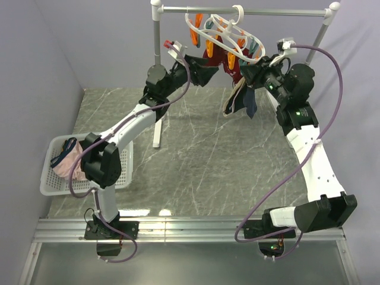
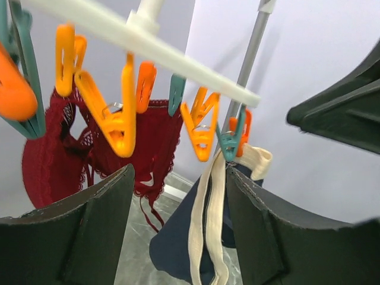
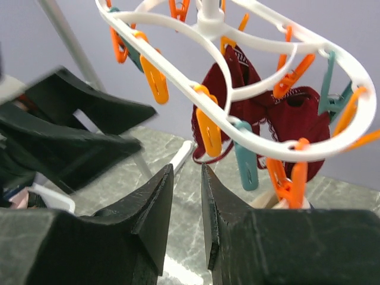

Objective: Clip the underwear to the hanger

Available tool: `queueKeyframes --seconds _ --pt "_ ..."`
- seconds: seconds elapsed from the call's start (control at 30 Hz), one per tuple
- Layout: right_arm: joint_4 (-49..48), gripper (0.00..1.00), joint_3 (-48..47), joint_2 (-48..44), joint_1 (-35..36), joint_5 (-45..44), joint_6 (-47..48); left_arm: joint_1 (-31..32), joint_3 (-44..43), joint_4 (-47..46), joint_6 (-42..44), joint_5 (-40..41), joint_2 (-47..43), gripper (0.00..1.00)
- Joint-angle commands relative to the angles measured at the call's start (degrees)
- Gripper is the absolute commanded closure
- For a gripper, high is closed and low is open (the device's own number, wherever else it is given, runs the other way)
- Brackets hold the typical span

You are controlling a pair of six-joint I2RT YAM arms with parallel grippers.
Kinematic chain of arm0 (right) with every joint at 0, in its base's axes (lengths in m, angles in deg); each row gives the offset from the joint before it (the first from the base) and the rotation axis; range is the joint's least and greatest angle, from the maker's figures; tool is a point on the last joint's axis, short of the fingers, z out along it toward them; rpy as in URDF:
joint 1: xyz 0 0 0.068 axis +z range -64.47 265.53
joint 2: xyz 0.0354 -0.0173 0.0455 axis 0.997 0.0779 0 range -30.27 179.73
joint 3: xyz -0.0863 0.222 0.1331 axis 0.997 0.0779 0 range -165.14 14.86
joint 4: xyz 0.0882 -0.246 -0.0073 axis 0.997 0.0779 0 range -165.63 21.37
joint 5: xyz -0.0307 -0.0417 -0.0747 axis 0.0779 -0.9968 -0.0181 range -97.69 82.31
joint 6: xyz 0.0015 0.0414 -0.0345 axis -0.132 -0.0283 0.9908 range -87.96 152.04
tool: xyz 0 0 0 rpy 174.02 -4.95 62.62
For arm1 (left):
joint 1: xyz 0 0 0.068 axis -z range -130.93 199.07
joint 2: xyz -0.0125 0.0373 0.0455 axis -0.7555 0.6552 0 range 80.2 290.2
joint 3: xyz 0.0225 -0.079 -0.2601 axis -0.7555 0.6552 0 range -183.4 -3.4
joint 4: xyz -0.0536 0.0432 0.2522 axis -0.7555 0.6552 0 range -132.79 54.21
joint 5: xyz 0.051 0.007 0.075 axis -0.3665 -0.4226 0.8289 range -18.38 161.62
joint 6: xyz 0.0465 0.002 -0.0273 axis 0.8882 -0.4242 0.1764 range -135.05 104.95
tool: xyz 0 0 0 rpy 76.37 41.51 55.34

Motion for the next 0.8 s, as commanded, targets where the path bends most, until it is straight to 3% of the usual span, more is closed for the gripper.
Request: queueKeyframes --seconds 0.0,0.37,0.77 --pt "-1.9 0.67 -3.6 0.8 3.0 -6.4 0.9 0.5 -3.6 -5.3 -4.6 1.2 3.4 0.31" --pt "-6.3 0.70 4.6 -2.2 5.5 -9.4 2.1 2.8 -14.8 -3.1 -6.6 7.2 10.9 0.39" --pt "-14.4 0.70 12.7 -4.4 5.5 -7.0 4.3 3.1 -22.9 -2.1 -10.4 9.0 16.8 0.41"
